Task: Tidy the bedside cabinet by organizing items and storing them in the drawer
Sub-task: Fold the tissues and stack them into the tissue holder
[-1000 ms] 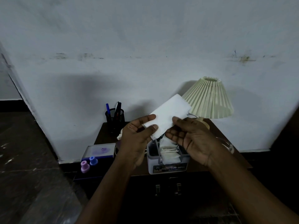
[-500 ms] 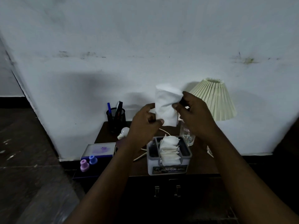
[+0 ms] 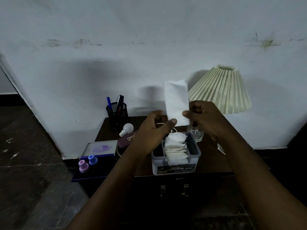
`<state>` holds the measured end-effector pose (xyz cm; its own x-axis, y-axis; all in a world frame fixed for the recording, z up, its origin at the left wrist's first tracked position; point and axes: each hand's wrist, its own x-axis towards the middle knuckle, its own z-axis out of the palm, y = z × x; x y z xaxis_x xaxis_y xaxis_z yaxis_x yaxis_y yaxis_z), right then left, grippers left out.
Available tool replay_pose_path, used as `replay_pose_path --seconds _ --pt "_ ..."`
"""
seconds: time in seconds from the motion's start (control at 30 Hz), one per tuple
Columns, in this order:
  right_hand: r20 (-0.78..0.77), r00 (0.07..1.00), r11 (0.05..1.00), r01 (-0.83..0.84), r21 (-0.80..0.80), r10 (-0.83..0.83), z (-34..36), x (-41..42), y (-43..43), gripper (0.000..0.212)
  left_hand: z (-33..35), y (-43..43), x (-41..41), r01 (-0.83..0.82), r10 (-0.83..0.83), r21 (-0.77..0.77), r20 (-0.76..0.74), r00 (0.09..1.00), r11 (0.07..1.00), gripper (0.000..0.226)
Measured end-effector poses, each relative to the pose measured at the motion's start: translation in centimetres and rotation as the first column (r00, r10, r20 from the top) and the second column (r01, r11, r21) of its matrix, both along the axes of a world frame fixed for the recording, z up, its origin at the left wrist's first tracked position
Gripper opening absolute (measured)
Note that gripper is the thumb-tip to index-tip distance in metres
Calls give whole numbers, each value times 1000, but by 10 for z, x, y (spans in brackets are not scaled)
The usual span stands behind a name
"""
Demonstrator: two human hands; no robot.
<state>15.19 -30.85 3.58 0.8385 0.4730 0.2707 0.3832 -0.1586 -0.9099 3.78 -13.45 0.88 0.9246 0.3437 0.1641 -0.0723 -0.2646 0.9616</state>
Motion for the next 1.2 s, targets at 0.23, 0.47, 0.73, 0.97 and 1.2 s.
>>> replay_pose_path --seconds 0.23,0.47,0.73,0.97,1.2 --pt "270 939 931 278 -235 -213 -10 1 -36 10 -8 -7 -31 122 -188 743 5 982 658 54" --pt "311 949 973 115 -200 -48 -14 -20 -13 18 -7 -5 -54 223 -184 768 -139 973 600 67" --pt "252 965 984 -22 -176 66 -28 -21 7 34 -9 -5 -54 173 -245 613 34 969 771 37" --pt "177 981 986 -49 -157 77 -45 -8 10 20 -18 20 -30 -306 277 225 154 949 925 17" --pt "102 985 983 -126 -130 140 -49 -2 8 9 -40 21 -10 -33 28 49 102 994 998 66"
